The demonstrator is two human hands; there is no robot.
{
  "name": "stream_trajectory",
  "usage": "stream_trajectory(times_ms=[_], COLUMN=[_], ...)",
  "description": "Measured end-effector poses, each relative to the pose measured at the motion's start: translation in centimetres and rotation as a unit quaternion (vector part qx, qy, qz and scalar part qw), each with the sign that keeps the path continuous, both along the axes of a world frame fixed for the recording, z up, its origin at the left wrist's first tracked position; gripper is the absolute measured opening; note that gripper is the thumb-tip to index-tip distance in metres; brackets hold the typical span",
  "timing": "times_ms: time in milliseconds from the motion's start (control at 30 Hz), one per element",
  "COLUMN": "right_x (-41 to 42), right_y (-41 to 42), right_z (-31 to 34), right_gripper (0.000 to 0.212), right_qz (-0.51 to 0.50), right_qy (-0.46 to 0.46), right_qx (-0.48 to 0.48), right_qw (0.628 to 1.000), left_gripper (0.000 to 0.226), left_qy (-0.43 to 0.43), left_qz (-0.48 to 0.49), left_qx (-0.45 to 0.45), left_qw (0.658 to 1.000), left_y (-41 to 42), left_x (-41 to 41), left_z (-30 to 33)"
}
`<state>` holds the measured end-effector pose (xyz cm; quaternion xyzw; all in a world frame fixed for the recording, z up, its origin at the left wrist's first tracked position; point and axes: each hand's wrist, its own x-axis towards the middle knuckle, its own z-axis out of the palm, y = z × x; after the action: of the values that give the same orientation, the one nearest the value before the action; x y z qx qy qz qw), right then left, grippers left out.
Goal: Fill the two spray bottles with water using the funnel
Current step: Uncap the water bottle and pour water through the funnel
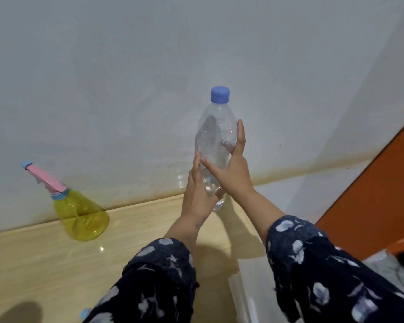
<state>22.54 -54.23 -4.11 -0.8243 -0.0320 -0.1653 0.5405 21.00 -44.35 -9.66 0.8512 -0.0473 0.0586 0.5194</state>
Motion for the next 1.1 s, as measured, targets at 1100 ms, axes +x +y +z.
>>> stream_trajectory(times_ms=[1100], right_x=[-26.8], right_y=[11.8], right_z=[1.1], right_gripper=[0.107], right_qz=[0.028], right_qy=[-0.042], right_qx=[0.000], right_qw=[0.999], left_gripper=[0.117], left_qy=[0.007], left_qz=[0.045], left_qx=[0.024], left_qw=[0.999], left_y=[12.3], left_x=[-27.6], left_z=[0.3])
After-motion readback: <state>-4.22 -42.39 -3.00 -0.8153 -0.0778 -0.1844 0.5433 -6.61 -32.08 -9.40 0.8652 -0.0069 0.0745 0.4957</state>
